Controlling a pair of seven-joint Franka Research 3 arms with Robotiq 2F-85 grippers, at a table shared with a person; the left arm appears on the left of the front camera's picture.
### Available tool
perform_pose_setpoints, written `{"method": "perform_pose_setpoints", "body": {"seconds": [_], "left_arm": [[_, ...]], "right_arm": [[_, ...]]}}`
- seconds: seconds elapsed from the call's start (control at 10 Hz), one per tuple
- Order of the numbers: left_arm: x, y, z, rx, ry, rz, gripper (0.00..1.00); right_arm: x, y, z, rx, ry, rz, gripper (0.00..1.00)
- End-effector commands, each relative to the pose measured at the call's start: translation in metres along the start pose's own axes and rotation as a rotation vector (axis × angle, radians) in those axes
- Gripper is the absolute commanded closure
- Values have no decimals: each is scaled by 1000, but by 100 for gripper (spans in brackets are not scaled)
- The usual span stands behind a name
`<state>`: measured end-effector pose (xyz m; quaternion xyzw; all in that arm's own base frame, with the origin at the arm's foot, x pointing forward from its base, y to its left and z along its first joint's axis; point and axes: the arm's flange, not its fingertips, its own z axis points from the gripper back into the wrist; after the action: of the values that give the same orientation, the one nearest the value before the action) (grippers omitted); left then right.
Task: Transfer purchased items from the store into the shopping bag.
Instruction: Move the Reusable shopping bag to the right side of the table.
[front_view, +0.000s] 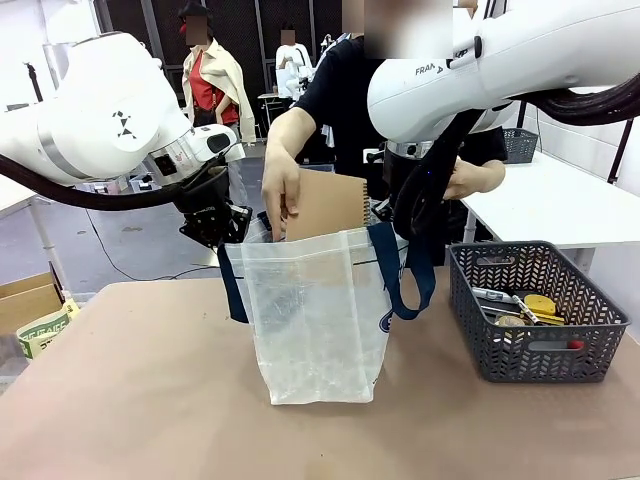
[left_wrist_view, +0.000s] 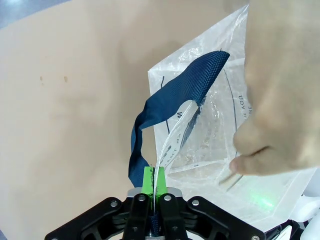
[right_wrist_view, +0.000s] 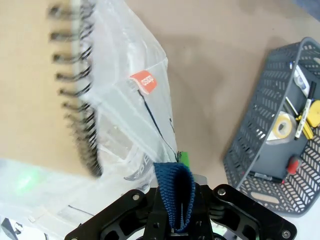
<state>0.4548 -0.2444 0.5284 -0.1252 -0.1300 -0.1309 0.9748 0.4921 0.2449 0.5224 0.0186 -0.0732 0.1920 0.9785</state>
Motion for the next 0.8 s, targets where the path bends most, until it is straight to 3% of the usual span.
{"method": "perform_pose_setpoints", "body": {"seconds": [0.0, 0.7], "left_arm": [[0, 1, 0, 1, -1, 0, 100], [0, 1, 0, 1, -1, 0, 100]], "right_arm": [[0, -1, 0, -1, -1, -1, 100], [0, -1, 0, -1, -1, -1, 100]]}}
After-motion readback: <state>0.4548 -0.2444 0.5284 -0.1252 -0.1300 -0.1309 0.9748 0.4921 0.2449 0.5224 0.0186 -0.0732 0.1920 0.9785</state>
